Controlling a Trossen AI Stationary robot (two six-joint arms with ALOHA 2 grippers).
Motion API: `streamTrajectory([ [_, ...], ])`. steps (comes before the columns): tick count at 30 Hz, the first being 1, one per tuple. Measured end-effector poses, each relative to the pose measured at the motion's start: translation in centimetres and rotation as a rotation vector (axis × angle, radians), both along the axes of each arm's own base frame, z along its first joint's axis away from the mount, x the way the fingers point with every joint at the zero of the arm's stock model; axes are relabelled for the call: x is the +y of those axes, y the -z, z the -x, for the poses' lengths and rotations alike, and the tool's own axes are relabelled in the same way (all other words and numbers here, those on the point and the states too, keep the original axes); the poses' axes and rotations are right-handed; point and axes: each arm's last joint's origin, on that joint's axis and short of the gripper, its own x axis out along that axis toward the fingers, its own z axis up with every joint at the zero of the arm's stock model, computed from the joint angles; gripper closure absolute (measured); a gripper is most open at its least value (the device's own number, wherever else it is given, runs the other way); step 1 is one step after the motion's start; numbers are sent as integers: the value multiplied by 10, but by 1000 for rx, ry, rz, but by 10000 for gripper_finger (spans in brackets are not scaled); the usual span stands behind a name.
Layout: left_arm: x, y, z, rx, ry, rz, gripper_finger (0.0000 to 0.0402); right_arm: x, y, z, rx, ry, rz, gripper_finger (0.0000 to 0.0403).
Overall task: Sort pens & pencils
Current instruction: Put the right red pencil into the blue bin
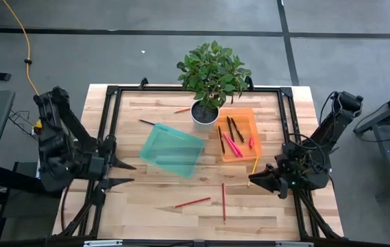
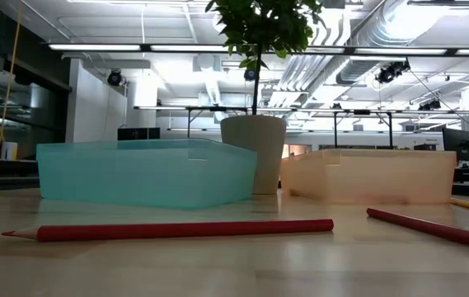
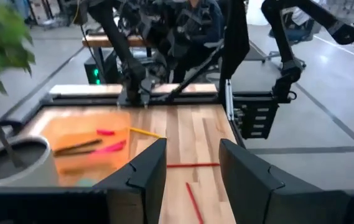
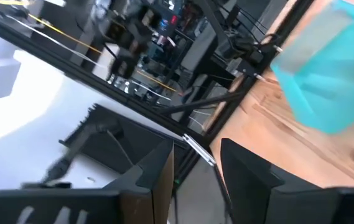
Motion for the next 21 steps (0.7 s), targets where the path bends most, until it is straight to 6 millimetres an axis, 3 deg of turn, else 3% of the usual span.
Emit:
streamTrajectory([
  [10,-16,25,-12,53,-27,32,268,4,-17,-20,-25,9,21,279],
  [17,-21,30,-16,59,-48,56,268,19,-5,-38,134,29,42,282],
  [21,-24,32,-18,62,-59,84,268,33,-8,-49,149,24,47,286],
])
